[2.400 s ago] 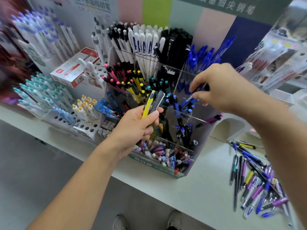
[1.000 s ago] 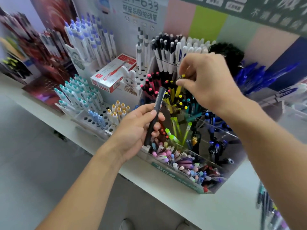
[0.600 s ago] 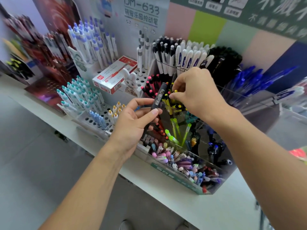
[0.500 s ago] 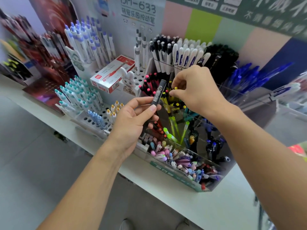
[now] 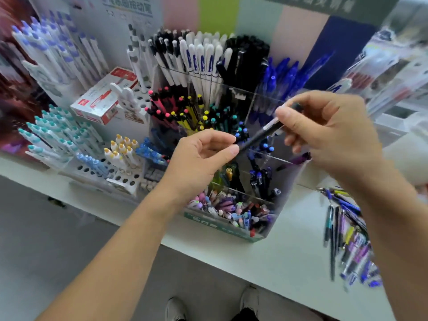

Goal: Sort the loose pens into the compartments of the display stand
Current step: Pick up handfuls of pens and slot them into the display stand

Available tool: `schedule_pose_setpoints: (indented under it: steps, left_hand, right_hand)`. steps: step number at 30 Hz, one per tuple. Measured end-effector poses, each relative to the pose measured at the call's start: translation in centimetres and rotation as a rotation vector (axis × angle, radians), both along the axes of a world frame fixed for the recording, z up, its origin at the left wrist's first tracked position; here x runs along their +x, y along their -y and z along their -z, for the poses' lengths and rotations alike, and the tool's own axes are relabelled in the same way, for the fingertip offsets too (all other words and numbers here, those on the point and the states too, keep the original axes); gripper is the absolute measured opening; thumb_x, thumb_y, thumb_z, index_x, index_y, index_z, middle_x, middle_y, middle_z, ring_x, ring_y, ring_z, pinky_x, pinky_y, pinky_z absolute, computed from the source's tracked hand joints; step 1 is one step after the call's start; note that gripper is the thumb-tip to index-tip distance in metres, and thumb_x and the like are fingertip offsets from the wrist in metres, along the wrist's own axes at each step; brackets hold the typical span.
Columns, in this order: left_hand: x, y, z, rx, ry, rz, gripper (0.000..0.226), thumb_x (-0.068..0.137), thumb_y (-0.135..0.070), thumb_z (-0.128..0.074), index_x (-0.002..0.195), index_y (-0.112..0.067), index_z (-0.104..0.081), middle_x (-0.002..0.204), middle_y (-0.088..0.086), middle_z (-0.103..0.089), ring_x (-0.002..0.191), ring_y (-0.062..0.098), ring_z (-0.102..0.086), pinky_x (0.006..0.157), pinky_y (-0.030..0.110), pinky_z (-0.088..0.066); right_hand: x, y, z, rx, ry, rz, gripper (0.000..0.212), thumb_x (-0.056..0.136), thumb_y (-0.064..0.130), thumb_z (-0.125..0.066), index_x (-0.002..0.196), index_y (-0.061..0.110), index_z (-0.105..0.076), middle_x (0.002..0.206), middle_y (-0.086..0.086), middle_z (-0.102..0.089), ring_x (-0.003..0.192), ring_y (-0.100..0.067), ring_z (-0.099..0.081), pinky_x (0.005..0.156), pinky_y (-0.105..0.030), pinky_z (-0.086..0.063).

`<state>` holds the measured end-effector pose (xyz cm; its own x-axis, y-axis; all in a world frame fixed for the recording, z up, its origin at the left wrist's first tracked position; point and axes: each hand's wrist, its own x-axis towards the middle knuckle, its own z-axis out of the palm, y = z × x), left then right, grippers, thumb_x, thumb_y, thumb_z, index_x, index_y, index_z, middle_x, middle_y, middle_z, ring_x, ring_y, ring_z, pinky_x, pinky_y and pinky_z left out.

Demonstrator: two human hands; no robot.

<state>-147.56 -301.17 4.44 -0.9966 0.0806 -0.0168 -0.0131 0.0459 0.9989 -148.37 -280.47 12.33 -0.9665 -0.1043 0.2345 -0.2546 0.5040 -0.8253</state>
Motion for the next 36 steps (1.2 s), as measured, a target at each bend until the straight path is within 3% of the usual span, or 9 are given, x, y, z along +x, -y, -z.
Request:
schedule_pose_setpoints:
  steps: [3,8,11,15,21,24,27,32,36]
  left_hand:
    - [0.2,-1.3,1.3,-0.286,-0.095,-0.036,0.008,0.088,-0.023,-0.078,0.093,-0.024,-0.071,0.076,-0.006,-0.070,0.063,0.007,-0.059,0.067,0.022,-0.052]
    - [0.5,-3.8,2.5,-0.567,-0.142,0.021,0.017,0.084,-0.022,-0.081,0.095,-0.024,-0.068,0.068,-0.010,-0.066,0.055,0.000,-0.056,0.058,0.015,-0.045]
    - [0.7,-4.3,3.1,-0.591,-0.130,0.039,0.018,0.088,-0.016,-0.076,0.105,-0.020,-0.070,0.080,-0.012,-0.068,0.061,0.005,-0.061,0.059,0.012,-0.050]
    - [1.4,-5.2,3.5,-0.543,-0.192,-0.016,0.012,0.089,-0.020,-0.075,0.099,-0.024,-0.069,0.072,-0.012,-0.066,0.050,0.005,-0.056,0.053,0.013,-0.046]
    - [3.0,-11.4,2.9,-0.328,-0.368,0.036,0.006,0.091,-0.019,-0.073,0.089,-0.021,-0.068,0.067,-0.008,-0.063,0.054,0.011,-0.055,0.052,0.022,-0.046]
    - [3.8,-17.1,4.0,-0.382,-0.403,0.192,0.006,0.091,-0.025,-0.072,0.090,-0.024,-0.067,0.067,-0.011,-0.063,0.058,0.012,-0.058,0.055,0.026,-0.049]
    - [3.5,-23.5,6.5,-0.656,-0.307,0.388,0.013,0.091,-0.034,-0.068,0.101,-0.028,-0.063,0.080,-0.012,-0.063,0.074,0.012,-0.060,0.070,0.035,-0.053]
    - [1.2,-31.0,11.9,-0.856,-0.096,0.521,0.044,0.090,-0.028,-0.066,0.133,-0.025,-0.055,0.125,0.003,-0.061,0.111,0.026,-0.058,0.092,0.038,-0.049]
    - [-2.3,-33.6,16.6,-1.018,-0.006,0.637,0.068,0.095,-0.019,-0.055,0.157,-0.030,-0.028,0.157,0.006,-0.031,0.130,0.032,-0.049,0.100,0.040,-0.045]
  right_hand:
    - [2.0,-3.6,0.2,0.325,-0.157,0.146,0.013,0.092,0.027,-0.072,0.083,0.018,-0.072,0.061,0.006,-0.065,0.056,-0.016,-0.060,0.056,-0.023,-0.045]
    - [1.6,-2.9,5.3,0.659,0.076,0.042,0.017,0.093,0.031,-0.071,0.102,0.017,-0.071,0.088,-0.002,-0.071,0.085,-0.025,-0.062,0.071,-0.029,-0.037]
    - [1.9,-1.6,7.4,0.794,0.129,0.031,0.021,0.095,0.030,-0.066,0.115,0.025,-0.063,0.101,-0.004,-0.071,0.095,-0.031,-0.062,0.080,-0.039,-0.052]
    - [2.5,-1.4,8.8,0.909,0.195,0.006,0.019,0.098,0.035,-0.061,0.113,0.025,-0.065,0.105,-0.002,-0.068,0.100,-0.031,-0.062,0.072,-0.035,-0.047]
    - [7.1,-9.3,8.2,0.371,0.025,0.285,0.021,0.088,0.038,-0.076,0.102,0.023,-0.075,0.080,0.010,-0.069,0.059,0.004,-0.050,0.068,-0.019,-0.044]
    - [7.9,-17.7,11.2,0.391,0.272,0.579,0.018,0.087,0.033,-0.075,0.097,0.018,-0.074,0.078,0.006,-0.069,0.070,-0.002,-0.061,0.066,-0.022,-0.041]
    - [8.7,-23.3,15.1,0.566,0.586,0.591,0.039,0.088,0.025,-0.074,0.122,0.011,-0.065,0.111,-0.010,-0.070,0.103,-0.029,-0.063,0.083,-0.035,-0.047]
    - [6.4,-26.8,18.9,0.596,0.567,0.385,0.065,0.092,0.017,-0.068,0.151,0.015,-0.041,0.149,-0.009,-0.047,0.135,-0.029,-0.047,0.111,-0.041,-0.040]
    - [3.5,-29.7,21.7,0.729,0.638,0.225,0.083,0.090,0.014,-0.068,0.159,0.014,-0.022,0.162,-0.010,-0.028,0.144,-0.033,-0.035,0.117,-0.042,-0.034]
